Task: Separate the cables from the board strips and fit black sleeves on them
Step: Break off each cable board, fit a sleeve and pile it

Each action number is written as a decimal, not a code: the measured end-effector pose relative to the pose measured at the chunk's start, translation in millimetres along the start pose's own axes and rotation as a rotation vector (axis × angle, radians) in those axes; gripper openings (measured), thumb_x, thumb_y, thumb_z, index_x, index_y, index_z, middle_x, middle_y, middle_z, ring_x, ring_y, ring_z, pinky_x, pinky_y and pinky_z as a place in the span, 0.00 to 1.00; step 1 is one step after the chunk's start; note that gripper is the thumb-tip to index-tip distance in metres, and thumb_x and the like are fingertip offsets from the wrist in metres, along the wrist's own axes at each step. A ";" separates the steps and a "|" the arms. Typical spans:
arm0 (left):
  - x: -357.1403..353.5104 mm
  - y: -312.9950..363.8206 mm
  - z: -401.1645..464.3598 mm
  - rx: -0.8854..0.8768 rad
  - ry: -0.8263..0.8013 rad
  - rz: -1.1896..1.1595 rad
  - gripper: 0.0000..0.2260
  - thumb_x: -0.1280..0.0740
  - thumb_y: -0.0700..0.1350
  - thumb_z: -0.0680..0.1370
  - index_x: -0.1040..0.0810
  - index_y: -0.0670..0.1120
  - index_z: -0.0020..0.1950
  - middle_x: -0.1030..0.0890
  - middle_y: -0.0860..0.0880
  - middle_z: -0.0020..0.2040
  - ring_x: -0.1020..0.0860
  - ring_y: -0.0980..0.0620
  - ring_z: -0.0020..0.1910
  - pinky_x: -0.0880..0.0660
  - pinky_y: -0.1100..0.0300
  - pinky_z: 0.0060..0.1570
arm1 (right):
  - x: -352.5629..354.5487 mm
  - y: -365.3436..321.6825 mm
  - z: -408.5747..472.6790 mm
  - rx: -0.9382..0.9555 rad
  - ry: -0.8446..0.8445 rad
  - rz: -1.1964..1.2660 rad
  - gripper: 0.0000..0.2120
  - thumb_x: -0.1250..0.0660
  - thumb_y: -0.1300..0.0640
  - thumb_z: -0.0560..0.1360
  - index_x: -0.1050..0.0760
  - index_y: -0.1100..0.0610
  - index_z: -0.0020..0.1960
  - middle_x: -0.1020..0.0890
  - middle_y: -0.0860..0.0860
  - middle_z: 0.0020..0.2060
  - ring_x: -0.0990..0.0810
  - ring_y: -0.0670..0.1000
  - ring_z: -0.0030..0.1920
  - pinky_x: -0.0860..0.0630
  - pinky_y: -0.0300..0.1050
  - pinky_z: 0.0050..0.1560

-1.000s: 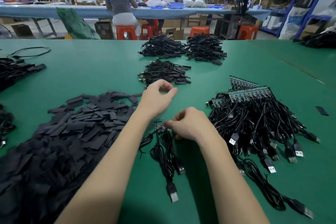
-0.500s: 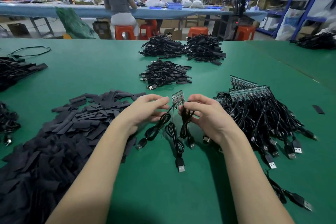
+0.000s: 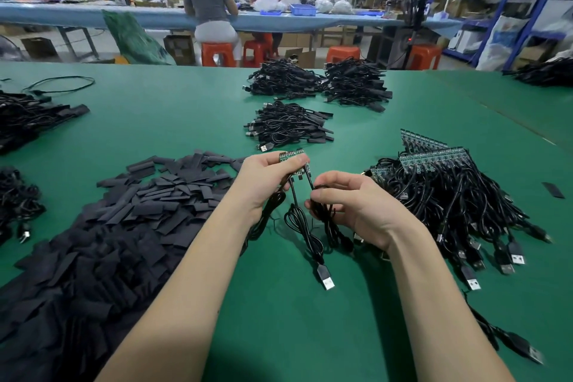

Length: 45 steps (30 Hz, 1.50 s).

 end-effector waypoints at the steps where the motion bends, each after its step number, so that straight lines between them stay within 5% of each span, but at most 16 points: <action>1: 0.3 0.2 -0.4 -0.005 0.018 0.005 0.05 0.22 0.48 0.73 0.14 0.48 0.41 0.23 0.56 0.27 0.30 0.60 0.24 0.33 0.69 0.25 | -0.1 0.4 0.2 -0.017 -0.010 0.003 0.09 0.24 0.65 0.66 0.20 0.58 0.44 0.16 0.53 0.38 0.14 0.54 0.41 0.17 0.44 0.42; 6: -3.0 1.4 -3.1 -0.026 -0.055 0.070 0.07 0.27 0.50 0.77 0.15 0.47 0.45 0.21 0.54 0.33 0.29 0.59 0.26 0.32 0.66 0.29 | 0.0 1.5 -0.3 -0.046 0.004 0.026 0.13 0.22 0.58 0.66 0.20 0.56 0.48 0.18 0.54 0.41 0.16 0.58 0.46 0.17 0.51 0.48; 11: -3.2 8.1 -5.3 0.025 -0.150 0.072 0.03 0.27 0.47 0.78 0.18 0.50 0.49 0.18 0.53 0.37 0.25 0.56 0.29 0.32 0.61 0.33 | -4.0 1.2 12.1 0.146 0.347 -0.077 0.06 0.24 0.52 0.74 0.16 0.52 0.49 0.14 0.50 0.47 0.15 0.50 0.44 0.21 0.42 0.43; 14: -1.5 8.4 -6.8 0.035 -0.152 0.052 0.03 0.26 0.48 0.76 0.16 0.54 0.43 0.16 0.53 0.40 0.24 0.57 0.34 0.31 0.65 0.31 | -9.0 0.3 14.2 0.189 0.356 -0.058 0.02 0.23 0.56 0.73 0.15 0.54 0.45 0.15 0.52 0.42 0.19 0.50 0.41 0.20 0.40 0.42; 19: -2.5 9.1 -8.4 0.081 -0.206 0.041 0.03 0.28 0.50 0.77 0.15 0.55 0.47 0.15 0.54 0.47 0.25 0.55 0.46 0.33 0.59 0.44 | -10.7 -3.0 11.4 0.146 0.300 0.009 0.05 0.21 0.55 0.68 0.13 0.55 0.43 0.14 0.53 0.41 0.20 0.48 0.37 0.21 0.38 0.41; 23: -2.8 11.1 -9.0 0.097 -0.256 0.012 0.06 0.25 0.50 0.72 0.14 0.52 0.47 0.16 0.55 0.46 0.24 0.62 0.37 0.36 0.59 0.40 | -10.2 -4.1 10.4 0.033 0.240 0.170 0.12 0.24 0.56 0.67 0.14 0.58 0.50 0.13 0.52 0.44 0.18 0.46 0.39 0.20 0.35 0.43; 26: -1.0 10.4 -8.0 0.102 -0.300 -0.045 0.10 0.23 0.50 0.66 0.14 0.50 0.45 0.17 0.57 0.41 0.27 0.64 0.29 0.37 0.65 0.30 | -12.8 -3.1 8.4 -0.080 0.242 0.295 0.03 0.25 0.58 0.71 0.14 0.56 0.44 0.14 0.49 0.37 0.19 0.43 0.32 0.23 0.34 0.32; 30: -0.1 9.2 -9.0 0.134 -0.352 -0.125 0.07 0.23 0.49 0.65 0.12 0.50 0.42 0.18 0.56 0.39 0.28 0.62 0.29 0.41 0.70 0.24 | -16.9 -2.8 6.5 -0.189 0.224 0.459 0.03 0.22 0.58 0.63 0.14 0.57 0.34 0.16 0.50 0.35 0.20 0.44 0.30 0.23 0.34 0.28; 32: -0.7 8.1 -9.7 0.168 -0.378 -0.165 0.08 0.24 0.49 0.66 0.12 0.50 0.44 0.18 0.53 0.41 0.28 0.58 0.36 0.36 0.66 0.32 | -18.2 -2.3 7.1 -0.201 0.207 0.557 0.04 0.22 0.61 0.62 0.15 0.60 0.35 0.17 0.52 0.37 0.20 0.46 0.30 0.22 0.34 0.29; 34: -2.4 5.8 -11.1 0.203 -0.382 -0.198 0.11 0.24 0.48 0.66 0.13 0.48 0.47 0.18 0.49 0.48 0.28 0.49 0.48 0.31 0.56 0.52 | -18.2 -1.1 7.4 -0.206 0.198 0.609 0.05 0.22 0.62 0.62 0.15 0.62 0.37 0.18 0.54 0.37 0.21 0.46 0.30 0.22 0.34 0.29; 36: -5.4 4.2 -13.3 0.236 -0.388 -0.259 0.12 0.24 0.47 0.67 0.14 0.47 0.49 0.20 0.47 0.50 0.31 0.47 0.52 0.37 0.51 0.64 | -17.6 0.0 7.8 -0.217 0.171 0.655 0.05 0.23 0.63 0.63 0.16 0.63 0.37 0.19 0.54 0.35 0.21 0.47 0.29 0.22 0.34 0.28; 39: -8.2 3.7 -13.4 0.262 -0.430 -0.360 0.06 0.25 0.47 0.69 0.13 0.49 0.43 0.18 0.51 0.46 0.26 0.53 0.48 0.32 0.58 0.60 | -18.2 -1.0 5.7 -0.203 0.079 0.721 0.04 0.24 0.62 0.65 0.17 0.63 0.37 0.19 0.54 0.33 0.22 0.46 0.28 0.22 0.34 0.28; 42: -5.3 1.6 -10.6 0.219 -0.354 -0.226 0.07 0.25 0.49 0.70 0.14 0.50 0.46 0.17 0.53 0.45 0.24 0.56 0.43 0.30 0.60 0.51 | -10.7 -6.5 1.9 -0.161 0.141 0.519 0.05 0.20 0.57 0.63 0.15 0.58 0.36 0.17 0.51 0.36 0.19 0.47 0.33 0.21 0.36 0.33; 45: 1.5 -3.9 -6.8 0.080 -0.068 0.221 0.07 0.24 0.50 0.74 0.16 0.50 0.49 0.15 0.53 0.46 0.21 0.55 0.42 0.29 0.60 0.45 | -2.4 -11.7 0.4 -0.135 0.313 0.228 0.08 0.20 0.49 0.64 0.14 0.50 0.40 0.14 0.45 0.40 0.20 0.47 0.37 0.23 0.40 0.40</action>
Point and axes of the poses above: each hand's wrist, its own z-axis towards the middle knuckle, its own x-axis out of the back of the hand, y = z × x, the point moved 1 cm from there along z, towards the middle knuckle
